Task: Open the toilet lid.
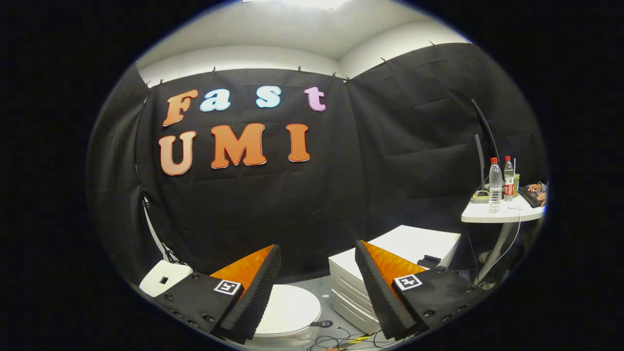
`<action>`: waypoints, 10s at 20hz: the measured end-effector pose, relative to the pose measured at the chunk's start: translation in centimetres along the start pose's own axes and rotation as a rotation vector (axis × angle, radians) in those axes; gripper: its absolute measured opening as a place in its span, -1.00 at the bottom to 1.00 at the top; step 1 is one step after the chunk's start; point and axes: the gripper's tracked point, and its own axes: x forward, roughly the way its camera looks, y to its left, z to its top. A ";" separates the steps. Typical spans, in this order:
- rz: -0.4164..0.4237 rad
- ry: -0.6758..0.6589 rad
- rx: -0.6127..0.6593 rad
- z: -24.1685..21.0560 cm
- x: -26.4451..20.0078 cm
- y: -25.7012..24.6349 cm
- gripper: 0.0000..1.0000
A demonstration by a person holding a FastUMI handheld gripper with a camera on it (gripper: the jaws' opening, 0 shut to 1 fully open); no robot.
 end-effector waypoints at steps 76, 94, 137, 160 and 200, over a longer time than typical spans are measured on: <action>-0.238 0.689 1.080 -50.1 8.2 -7.1 -0.24; -0.172 0.633 1.108 -43.1 8.3 -4.9 -0.82; 0.356 0.216 0.226 -10.7 1.0 29.6 -0.82; 0.626 0.190 0.098 -11.6 -6.1 43.6 -0.82; 0.450 -0.004 0.033 0.9 3.7 26.7 0.97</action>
